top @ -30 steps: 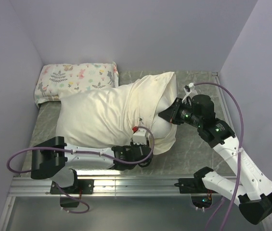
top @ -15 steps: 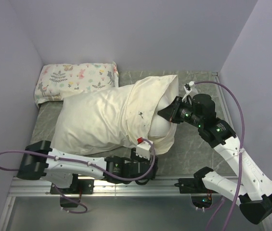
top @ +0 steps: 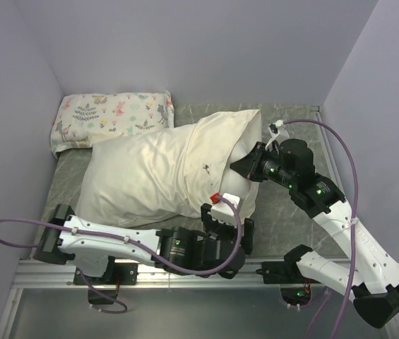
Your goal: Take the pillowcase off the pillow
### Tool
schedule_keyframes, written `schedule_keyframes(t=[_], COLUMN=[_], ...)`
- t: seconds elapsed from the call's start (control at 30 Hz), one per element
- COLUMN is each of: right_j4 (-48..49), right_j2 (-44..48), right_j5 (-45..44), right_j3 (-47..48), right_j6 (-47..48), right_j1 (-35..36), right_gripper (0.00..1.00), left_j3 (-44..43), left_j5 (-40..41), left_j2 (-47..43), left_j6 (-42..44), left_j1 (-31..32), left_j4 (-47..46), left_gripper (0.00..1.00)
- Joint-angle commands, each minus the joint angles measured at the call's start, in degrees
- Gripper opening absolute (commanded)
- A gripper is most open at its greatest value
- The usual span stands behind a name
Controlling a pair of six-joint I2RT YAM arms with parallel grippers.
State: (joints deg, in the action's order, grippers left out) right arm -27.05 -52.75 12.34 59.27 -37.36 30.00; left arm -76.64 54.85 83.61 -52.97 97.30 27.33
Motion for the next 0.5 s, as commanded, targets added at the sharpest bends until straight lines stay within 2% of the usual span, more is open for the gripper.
schedule_keyframes(t=[0.0,0.03,0.07,0.1,0.13,0.33,0.43,0.47], right_j4=[7.27,7.19,7.1,6.92,6.66,6.31,6.13,6.04], right_j2=[0.72,0.63,0.37,0.28,0.19,-0.95,-1.65,-1.91], right_j5=[-1.7,-2.05,-2.32,-2.58,-2.76,-3.37,-4.16,-4.34], right_j3=[4.8,4.98,5.07,5.42,5.6,7.09,7.71,7.88], right_j6=[0.63,0.54,0.54,0.63,0.71,0.45,0.54,0.45], right_j1=[1.46,1.64,2.25,2.52,2.78,3.93,4.8,5.07], right_gripper=[0.0,0.0,0.0,0.0,0.0,0.0,0.0,0.0], left_j3=[-2.46,-2.2,-0.28,1.04,2.36,6.59,7.47,7.3], left_j5=[8.34,8.0,6.86,4.76,4.04,4.56,2.38,1.76], left_j2=[3.74,4.01,3.75,3.31,2.88,2.69,4.01,5.32], left_j6=[-0.74,0.23,4.93,7.07,8.57,13.67,16.67,17.02], left_j1=[-2.63,-3.42,-4.3,-5.53,-5.97,-8.7,-9.05,-9.05], left_j4=[5.9,4.24,1.44,-5.38,-8.23,-18.86,-22.93,-23.89], left_gripper=[0.88,0.88,0.86,0.85,0.84,0.75,0.53,0.36])
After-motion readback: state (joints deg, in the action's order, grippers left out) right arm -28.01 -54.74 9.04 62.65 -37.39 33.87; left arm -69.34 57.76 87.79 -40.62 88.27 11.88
